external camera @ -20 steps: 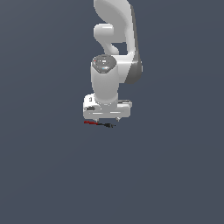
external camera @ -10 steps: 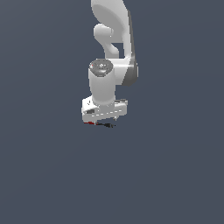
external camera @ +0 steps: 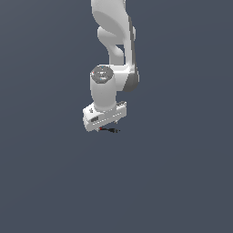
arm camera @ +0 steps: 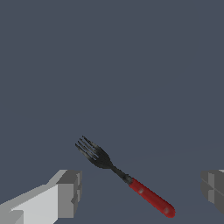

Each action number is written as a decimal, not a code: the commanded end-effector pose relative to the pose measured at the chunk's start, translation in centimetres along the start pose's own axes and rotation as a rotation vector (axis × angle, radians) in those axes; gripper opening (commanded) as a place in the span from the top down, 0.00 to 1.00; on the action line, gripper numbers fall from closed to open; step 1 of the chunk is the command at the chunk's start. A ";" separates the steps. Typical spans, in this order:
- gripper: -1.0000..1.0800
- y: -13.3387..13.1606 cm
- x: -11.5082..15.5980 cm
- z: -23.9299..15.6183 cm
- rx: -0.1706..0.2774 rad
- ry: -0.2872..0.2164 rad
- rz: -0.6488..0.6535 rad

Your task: Pick up the object and move it to a goal position.

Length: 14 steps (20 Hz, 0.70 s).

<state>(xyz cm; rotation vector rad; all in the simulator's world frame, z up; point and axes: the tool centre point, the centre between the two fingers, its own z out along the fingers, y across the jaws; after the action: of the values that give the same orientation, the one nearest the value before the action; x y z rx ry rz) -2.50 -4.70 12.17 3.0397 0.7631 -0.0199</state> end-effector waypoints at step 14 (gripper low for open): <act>0.04 0.5 -2.8 3.2 -0.003 0.000 -0.406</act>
<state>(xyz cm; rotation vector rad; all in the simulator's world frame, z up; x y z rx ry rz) -4.52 -6.35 9.32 2.8499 1.3020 -0.0210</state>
